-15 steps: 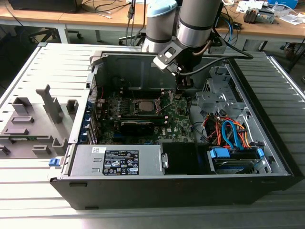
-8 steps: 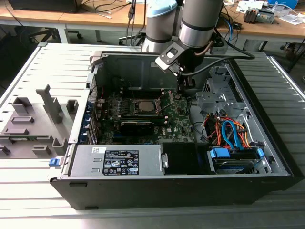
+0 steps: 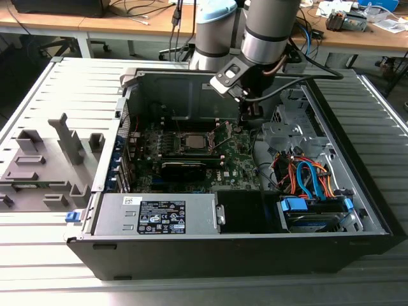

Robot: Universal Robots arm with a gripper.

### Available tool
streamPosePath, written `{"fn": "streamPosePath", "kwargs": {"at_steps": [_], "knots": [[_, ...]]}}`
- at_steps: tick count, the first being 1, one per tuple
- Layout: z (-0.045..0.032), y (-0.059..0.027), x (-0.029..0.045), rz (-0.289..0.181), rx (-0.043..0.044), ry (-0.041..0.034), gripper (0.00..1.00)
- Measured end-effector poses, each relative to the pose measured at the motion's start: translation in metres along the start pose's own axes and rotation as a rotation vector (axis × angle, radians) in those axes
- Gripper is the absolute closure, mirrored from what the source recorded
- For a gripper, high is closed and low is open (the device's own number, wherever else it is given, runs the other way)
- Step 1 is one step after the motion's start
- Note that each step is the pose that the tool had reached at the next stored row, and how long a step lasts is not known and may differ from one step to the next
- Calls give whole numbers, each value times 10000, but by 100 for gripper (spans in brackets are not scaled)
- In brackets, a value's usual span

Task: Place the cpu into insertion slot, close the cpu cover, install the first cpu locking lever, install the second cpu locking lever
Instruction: 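Close the cpu cover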

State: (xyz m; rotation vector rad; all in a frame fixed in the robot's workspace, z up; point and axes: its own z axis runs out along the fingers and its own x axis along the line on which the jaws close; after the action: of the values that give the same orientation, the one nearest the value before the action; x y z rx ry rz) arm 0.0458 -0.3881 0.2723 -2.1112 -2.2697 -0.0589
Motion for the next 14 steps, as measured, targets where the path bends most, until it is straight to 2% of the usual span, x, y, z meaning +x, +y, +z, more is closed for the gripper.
{"fn": "streamPosePath", "kwargs": {"at_steps": [14], "knots": [[93,15,-6,-1,0,0,89]]}}
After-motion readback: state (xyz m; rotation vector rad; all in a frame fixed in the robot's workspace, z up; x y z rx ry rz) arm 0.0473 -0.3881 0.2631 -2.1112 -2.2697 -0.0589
